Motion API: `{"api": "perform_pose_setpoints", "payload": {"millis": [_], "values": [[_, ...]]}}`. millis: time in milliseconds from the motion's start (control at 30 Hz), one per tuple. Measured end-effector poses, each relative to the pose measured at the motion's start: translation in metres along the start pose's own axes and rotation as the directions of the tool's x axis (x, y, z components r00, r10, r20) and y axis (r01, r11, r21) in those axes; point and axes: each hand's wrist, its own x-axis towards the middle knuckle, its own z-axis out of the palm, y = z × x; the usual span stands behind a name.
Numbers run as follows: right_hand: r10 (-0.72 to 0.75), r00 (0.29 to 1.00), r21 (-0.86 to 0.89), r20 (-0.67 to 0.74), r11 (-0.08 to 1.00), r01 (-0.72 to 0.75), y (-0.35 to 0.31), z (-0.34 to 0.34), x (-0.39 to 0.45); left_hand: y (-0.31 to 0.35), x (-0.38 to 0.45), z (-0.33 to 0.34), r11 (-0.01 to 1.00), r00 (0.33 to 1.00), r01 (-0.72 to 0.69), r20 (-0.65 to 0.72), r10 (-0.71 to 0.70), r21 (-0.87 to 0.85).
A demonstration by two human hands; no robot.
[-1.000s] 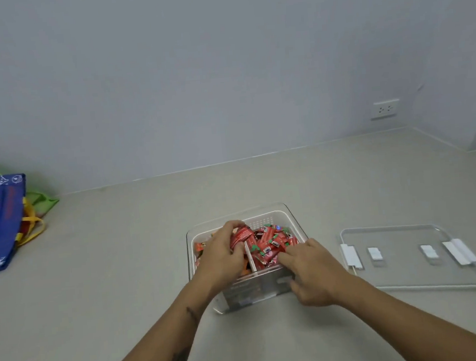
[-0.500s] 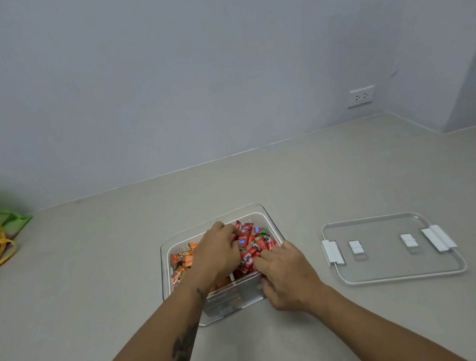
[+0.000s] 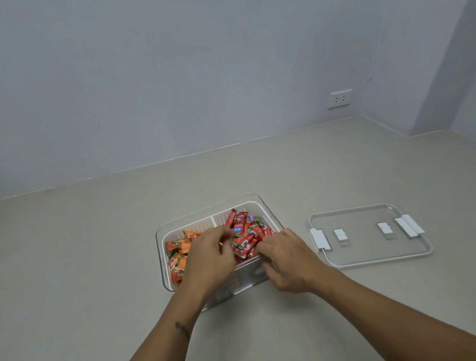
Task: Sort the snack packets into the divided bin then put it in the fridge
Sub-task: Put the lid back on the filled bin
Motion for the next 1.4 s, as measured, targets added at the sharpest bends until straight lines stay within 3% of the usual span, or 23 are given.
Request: {"api": "perform_pose_setpoints", "payload": {"millis": [100,267,367,533,700,800,900,1033,1200,1400], "values": [[0.054,0.994,0.055,-0.096,0.997,-0.049,0.000,-0.015,-0.017,-0.003,-0.002,0.007,0.990,1.000,-0.013,-0.005,0.013,-0.139],[0.300,0.932,0.238,-0.206,0.939,-0.249,0.028,-0.034,-0.058,0.011,-0.010,0.032,0.960,0.988,-0.140,-0.092,0.120,-0.242],[0.474,0.859,0.288,-0.195,0.864,-0.412,0.064,-0.044,-0.078,0.031,-0.010,0.045,0.938,0.974,-0.225,-0.072,0.213,-0.265],[0.730,0.681,0.294,-0.057,0.664,-0.688,0.131,-0.051,-0.113,0.076,0.004,0.072,0.910,0.953,-0.266,0.059,0.299,-0.318],[0.830,0.547,0.167,0.109,0.527,-0.833,0.197,-0.055,-0.144,0.114,0.028,0.141,0.967,0.957,-0.180,0.193,0.215,-0.181],[0.851,0.503,0.145,0.151,0.485,-0.863,0.233,-0.050,-0.153,0.120,0.039,0.186,0.998,0.954,-0.010,0.299,0.028,-0.061],[0.836,0.520,0.125,0.174,0.505,-0.854,0.265,-0.039,-0.154,0.118,0.044,0.215,0.990,0.926,0.134,0.351,-0.140,0.041],[0.820,0.537,0.114,0.196,0.525,-0.843,0.294,-0.021,-0.149,0.111,0.047,0.237,0.967,0.902,0.209,0.353,-0.247,0.144],[0.740,0.673,0.064,0.006,0.671,-0.739,0.310,0.009,-0.154,0.103,0.058,0.261,0.933,0.844,0.276,0.406,-0.350,0.231],[0.823,0.566,0.210,-0.045,0.562,-0.800,0.321,0.010,-0.148,0.087,0.072,0.268,0.893,0.839,0.437,0.308,-0.449,0.112]]}}
